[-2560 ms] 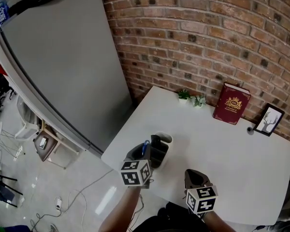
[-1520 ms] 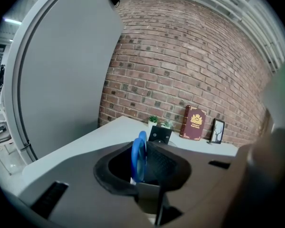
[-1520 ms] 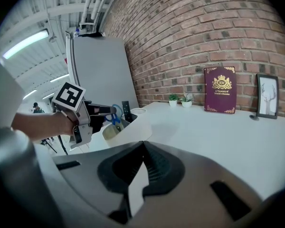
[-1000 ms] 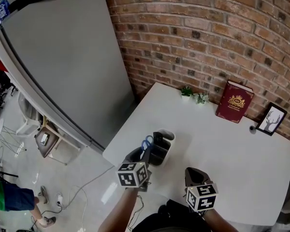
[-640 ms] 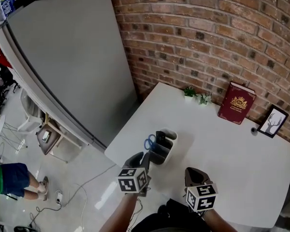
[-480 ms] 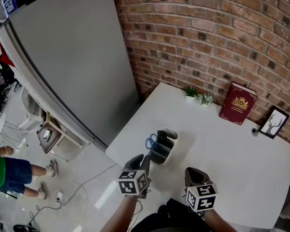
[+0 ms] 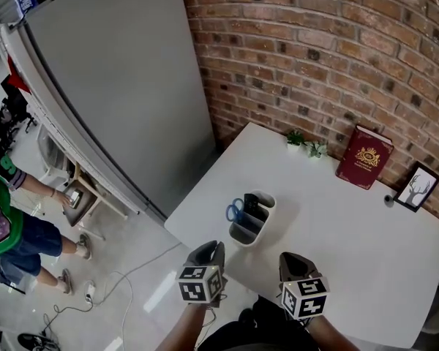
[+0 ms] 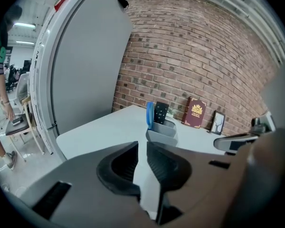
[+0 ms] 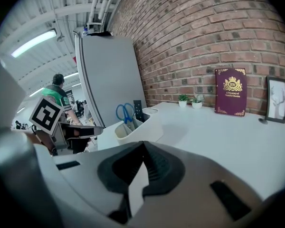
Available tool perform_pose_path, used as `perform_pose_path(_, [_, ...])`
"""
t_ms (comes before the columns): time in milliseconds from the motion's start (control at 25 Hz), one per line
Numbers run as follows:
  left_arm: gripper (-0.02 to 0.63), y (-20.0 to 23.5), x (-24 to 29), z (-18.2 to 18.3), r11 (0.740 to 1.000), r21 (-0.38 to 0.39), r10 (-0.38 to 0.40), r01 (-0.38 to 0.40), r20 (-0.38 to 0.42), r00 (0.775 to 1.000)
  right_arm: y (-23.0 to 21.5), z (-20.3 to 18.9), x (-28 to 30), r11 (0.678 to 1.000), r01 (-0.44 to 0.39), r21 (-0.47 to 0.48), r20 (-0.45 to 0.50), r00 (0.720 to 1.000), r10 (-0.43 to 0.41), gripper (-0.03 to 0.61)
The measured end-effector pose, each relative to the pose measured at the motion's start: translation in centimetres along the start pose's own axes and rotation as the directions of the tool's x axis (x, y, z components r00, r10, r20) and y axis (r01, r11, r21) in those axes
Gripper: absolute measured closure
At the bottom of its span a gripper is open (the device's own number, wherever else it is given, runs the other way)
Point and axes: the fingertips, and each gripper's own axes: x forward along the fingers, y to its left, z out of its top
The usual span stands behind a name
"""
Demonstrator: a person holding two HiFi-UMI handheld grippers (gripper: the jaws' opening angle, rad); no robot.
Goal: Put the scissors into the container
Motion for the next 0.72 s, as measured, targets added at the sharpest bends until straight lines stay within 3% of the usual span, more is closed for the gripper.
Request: perform_pose_path(720, [0.588, 0.8, -3.2, -1.7, 0.999, 0.013, 0.036, -0.036, 0.007, 0.999, 1.0, 0.3, -1.0, 1.000, -0.017, -0.026, 0.022, 1.000, 0.017, 0.578])
